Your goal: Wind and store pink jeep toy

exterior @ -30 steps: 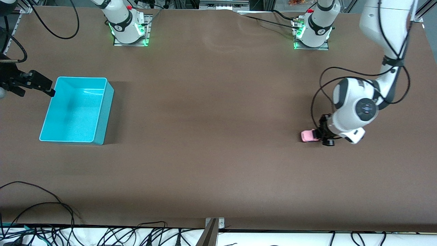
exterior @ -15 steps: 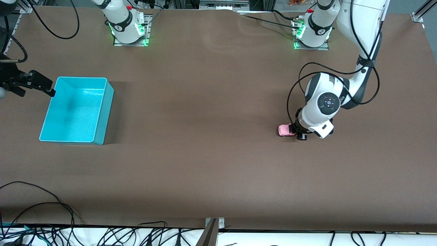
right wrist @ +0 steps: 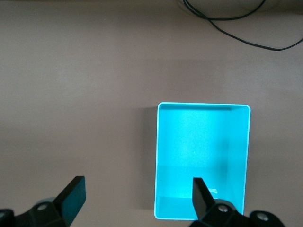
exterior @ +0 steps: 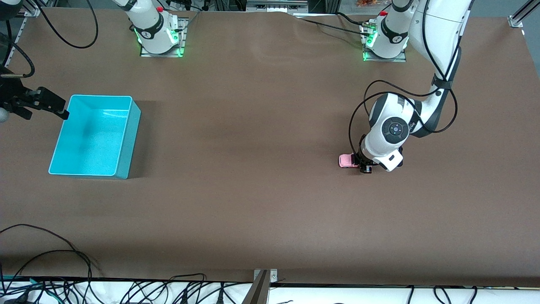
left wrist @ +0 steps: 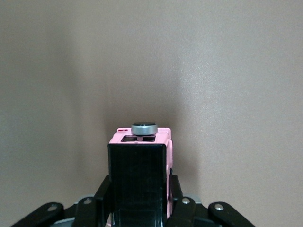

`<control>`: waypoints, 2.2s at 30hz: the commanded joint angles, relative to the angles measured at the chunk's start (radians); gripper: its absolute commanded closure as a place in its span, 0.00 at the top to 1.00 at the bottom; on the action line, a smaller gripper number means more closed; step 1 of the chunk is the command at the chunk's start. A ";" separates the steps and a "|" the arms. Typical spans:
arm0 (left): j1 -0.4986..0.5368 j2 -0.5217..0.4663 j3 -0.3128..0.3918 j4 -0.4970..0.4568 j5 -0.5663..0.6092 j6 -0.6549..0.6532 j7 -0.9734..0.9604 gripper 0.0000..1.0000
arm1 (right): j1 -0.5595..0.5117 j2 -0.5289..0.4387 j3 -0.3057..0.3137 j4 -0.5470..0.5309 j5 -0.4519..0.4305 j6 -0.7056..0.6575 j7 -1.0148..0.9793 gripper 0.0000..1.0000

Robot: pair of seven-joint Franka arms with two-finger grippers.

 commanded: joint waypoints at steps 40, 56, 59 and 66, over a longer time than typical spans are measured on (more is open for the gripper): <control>0.397 0.039 0.014 0.003 0.102 0.037 0.339 0.05 | 0.003 0.005 0.003 0.016 -0.008 -0.009 0.000 1.00; 0.416 0.036 0.015 0.035 0.102 0.031 0.381 1.00 | 0.003 0.005 0.003 0.015 -0.008 -0.008 0.000 1.00; 0.414 0.029 0.015 0.064 0.102 0.008 0.379 1.00 | 0.003 0.007 0.003 0.015 -0.008 -0.009 0.000 1.00; 0.406 -0.028 0.009 0.098 0.102 -0.120 0.382 1.00 | 0.003 0.007 0.003 0.016 -0.008 -0.008 0.000 1.00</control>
